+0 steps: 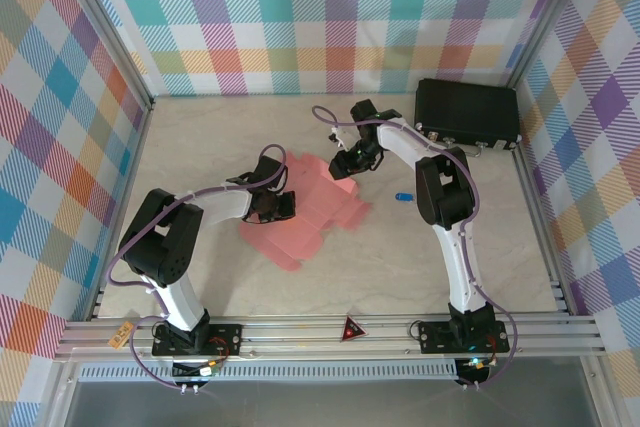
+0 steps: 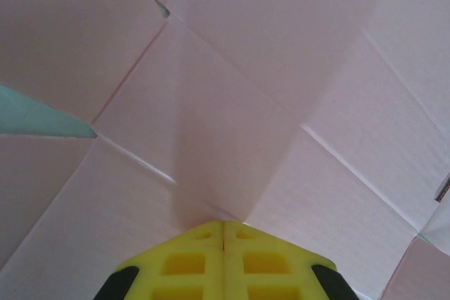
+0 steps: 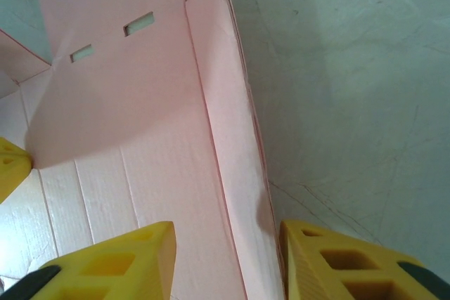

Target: Fold the paper box

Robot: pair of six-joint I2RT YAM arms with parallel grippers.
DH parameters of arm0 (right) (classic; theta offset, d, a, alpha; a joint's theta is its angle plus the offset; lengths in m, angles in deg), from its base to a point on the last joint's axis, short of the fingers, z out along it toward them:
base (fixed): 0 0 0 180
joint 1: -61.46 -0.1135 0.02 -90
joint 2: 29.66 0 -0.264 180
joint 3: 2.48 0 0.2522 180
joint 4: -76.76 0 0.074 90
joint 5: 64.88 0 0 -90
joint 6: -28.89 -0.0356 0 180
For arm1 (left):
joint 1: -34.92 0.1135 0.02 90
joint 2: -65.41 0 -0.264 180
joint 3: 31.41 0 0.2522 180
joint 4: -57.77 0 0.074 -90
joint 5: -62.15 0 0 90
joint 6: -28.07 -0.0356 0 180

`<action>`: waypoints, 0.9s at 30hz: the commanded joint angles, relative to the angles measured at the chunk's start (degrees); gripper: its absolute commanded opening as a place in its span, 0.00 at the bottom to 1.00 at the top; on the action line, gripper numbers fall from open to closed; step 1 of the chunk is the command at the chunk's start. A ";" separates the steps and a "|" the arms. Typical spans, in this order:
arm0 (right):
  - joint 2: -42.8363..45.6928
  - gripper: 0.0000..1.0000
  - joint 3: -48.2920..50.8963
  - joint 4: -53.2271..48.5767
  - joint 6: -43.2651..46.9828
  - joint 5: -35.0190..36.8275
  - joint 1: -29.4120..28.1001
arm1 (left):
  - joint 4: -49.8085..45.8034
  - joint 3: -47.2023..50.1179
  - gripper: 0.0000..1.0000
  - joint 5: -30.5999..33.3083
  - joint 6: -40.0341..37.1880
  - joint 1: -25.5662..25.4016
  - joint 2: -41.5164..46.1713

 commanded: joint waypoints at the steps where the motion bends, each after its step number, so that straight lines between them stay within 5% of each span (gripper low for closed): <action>1: 1.21 0.41 -1.30 -2.21 2.51 -2.26 -0.23 | -2.20 1.29 0.00 1.09 0.50 -0.90 -1.95; 18: 3.56 0.12 -0.43 1.30 4.04 4.02 -0.56 | -1.54 0.80 0.00 0.18 1.16 -0.99 -2.80; 27: 12.54 0.05 9.95 13.43 10.48 10.95 -2.88 | 2.84 -2.07 0.00 -1.53 4.46 -0.99 -6.10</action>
